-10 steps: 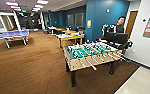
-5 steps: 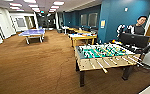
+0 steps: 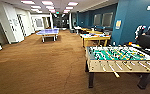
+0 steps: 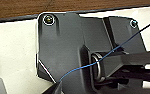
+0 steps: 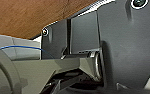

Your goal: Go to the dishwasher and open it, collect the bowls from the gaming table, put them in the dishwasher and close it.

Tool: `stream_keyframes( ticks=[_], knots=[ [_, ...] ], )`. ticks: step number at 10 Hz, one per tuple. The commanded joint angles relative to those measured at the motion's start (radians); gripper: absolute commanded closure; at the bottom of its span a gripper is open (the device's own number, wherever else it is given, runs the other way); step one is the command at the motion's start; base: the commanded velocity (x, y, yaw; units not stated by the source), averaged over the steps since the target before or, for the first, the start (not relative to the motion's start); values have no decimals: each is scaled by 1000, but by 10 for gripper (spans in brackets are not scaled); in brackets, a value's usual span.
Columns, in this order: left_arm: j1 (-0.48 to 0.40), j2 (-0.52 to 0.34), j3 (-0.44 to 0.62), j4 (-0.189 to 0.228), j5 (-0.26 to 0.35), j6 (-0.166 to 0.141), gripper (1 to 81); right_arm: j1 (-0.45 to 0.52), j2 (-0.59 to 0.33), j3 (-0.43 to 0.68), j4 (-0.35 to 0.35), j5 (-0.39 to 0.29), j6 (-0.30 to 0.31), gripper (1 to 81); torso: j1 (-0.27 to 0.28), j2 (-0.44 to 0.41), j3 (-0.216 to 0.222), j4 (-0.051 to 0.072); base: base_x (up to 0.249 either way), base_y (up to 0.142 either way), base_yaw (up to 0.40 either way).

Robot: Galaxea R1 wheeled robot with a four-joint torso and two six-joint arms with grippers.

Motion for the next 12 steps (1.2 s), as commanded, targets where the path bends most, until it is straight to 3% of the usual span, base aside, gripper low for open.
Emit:
stream_keyframes(
  ticks=[1, 7, 12],
  knots=[
    [-35, -15, 2, 67, 73, -52, 10, 47, 7, 6, -17, -48, -4, 10, 0, 0, 0, 0, 0, 0, 360],
    [-32, -10, 2, 67, 72, -52, 10, 44, 4, -2, -17, -48, -4, 10, 0, 0, 0, 0, 0, 0, 334],
    [-32, -4, 4, 67, 72, -52, 10, 43, 1, -8, -17, -48, -4, 10, 0, 0, 0, 0, 0, -27, 17]
  ],
)
